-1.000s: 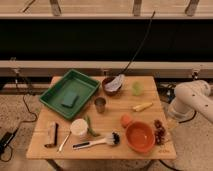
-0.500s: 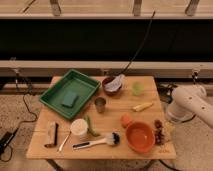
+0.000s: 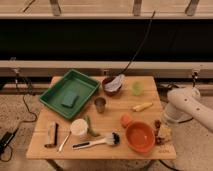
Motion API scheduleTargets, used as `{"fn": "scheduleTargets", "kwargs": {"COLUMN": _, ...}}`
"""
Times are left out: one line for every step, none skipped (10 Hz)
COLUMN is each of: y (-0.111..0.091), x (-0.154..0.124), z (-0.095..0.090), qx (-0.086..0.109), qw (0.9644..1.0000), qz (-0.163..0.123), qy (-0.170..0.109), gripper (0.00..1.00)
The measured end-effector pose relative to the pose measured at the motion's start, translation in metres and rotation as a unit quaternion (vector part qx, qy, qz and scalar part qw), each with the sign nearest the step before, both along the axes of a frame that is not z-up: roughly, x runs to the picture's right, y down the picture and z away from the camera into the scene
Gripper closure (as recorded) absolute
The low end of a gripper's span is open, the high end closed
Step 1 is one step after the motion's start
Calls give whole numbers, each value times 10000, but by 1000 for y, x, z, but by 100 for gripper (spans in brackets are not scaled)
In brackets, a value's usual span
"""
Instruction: Place grapes in plastic cup
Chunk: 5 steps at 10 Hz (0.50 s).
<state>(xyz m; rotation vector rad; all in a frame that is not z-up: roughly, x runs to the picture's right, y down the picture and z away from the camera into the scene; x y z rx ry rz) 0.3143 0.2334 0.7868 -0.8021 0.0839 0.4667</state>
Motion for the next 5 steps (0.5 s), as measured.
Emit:
{"fn": "scheduleTargets", "kwargs": {"y": 3, "x": -3, "z": 1, "qx": -27, "qw": 10000, "qz": 16, "qy": -27, "gripper": 35}}
{"fn": "scheduleTargets", "kwargs": {"y": 7, "x": -6, "z": 3, "qx": -42, "qw": 10000, "qz": 22, "qy": -40, "gripper": 35}}
{"fn": "scheduleTargets", "kwargs": {"y": 9, "x": -7, "z": 4, "qx": -48, "qw": 10000, "qz": 27, "qy": -42, "gripper": 36}}
{"fn": "scheduleTargets", "kwargs": {"y": 12, "x": -9, "z": 6, "qx": -47, "qw": 10000, "qz": 25, "qy": -55, "gripper": 43}}
{"fn": "scheduleTargets", "kwargs": {"y": 14, "x": -10, "z": 6, "qx": -53, "qw": 10000, "qz": 30, "qy": -70, "gripper": 52}}
